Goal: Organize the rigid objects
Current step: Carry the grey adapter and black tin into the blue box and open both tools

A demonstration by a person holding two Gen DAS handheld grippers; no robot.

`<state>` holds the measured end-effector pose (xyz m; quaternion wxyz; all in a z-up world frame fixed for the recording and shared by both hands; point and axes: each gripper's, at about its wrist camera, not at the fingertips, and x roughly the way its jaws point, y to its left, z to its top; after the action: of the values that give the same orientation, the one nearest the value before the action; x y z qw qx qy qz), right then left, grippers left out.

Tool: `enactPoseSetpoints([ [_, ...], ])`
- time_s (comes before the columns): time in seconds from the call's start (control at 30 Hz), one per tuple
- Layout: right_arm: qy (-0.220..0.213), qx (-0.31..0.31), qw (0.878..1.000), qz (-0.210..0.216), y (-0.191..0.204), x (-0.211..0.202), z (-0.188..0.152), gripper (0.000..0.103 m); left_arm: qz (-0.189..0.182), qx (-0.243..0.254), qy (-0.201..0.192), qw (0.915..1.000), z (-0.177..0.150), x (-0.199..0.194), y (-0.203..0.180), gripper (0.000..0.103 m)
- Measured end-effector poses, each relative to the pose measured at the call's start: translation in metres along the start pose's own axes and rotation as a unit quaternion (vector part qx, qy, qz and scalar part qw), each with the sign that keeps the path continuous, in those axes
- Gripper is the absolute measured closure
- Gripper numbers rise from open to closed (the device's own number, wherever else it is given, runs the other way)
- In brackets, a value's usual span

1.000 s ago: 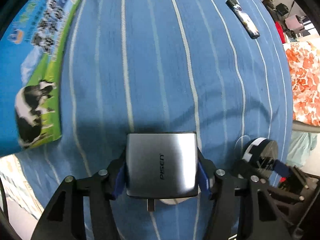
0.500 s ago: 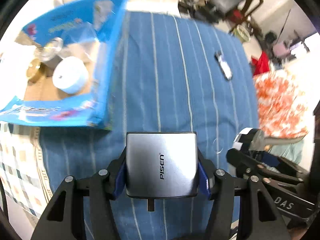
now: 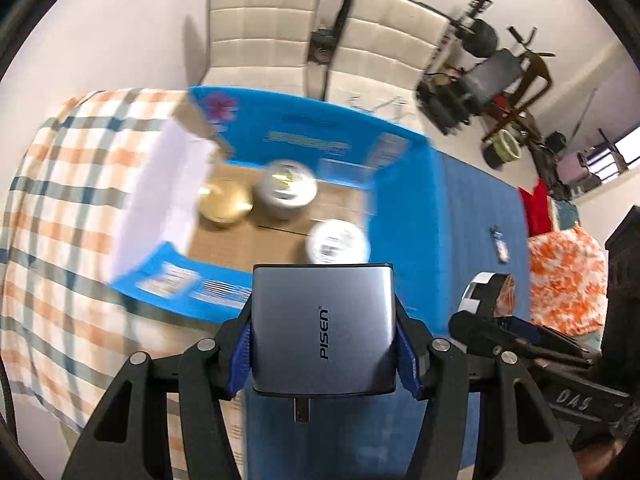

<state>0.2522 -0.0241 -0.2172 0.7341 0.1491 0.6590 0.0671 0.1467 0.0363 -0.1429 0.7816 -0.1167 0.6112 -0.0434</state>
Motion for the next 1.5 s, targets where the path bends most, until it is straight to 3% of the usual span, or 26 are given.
enactPoseSetpoints([
  [0.13,0.02,0.015,1.0,0.0,0.029,0.045,0.019,0.026,0.014,-0.018,0.018,0.9996,0.013,0.021,0.054,0.047],
  [0.3,0.051,0.057,0.997,-0.004,0.037,0.102,0.036,0.026,0.014,-0.022,0.048,0.9985,0.026,0.049,0.092,0.047],
  [0.47,0.092,0.103,0.99,-0.004,0.035,0.159,0.047,0.026,0.013,-0.003,0.089,0.996,0.031,0.085,0.103,0.047],
  [0.73,0.142,0.123,0.982,-0.021,0.039,0.215,0.05,0.025,0.027,0.038,0.13,0.9904,0.035,0.123,0.1,0.047],
  [0.93,0.158,0.114,0.98,-0.046,0.044,0.238,0.053,0.025,0.037,0.051,0.153,0.9862,0.033,0.137,0.098,0.047],
  [1.13,0.169,0.105,0.978,-0.058,0.047,0.246,0.054,0.024,0.03,0.022,0.178,0.9833,0.025,0.142,0.11,0.044],
  [1.5,0.177,0.075,0.979,-0.064,0.059,0.248,0.052,0.023,0.039,0.017,0.176,0.9835,0.017,0.121,0.105,0.044],
])
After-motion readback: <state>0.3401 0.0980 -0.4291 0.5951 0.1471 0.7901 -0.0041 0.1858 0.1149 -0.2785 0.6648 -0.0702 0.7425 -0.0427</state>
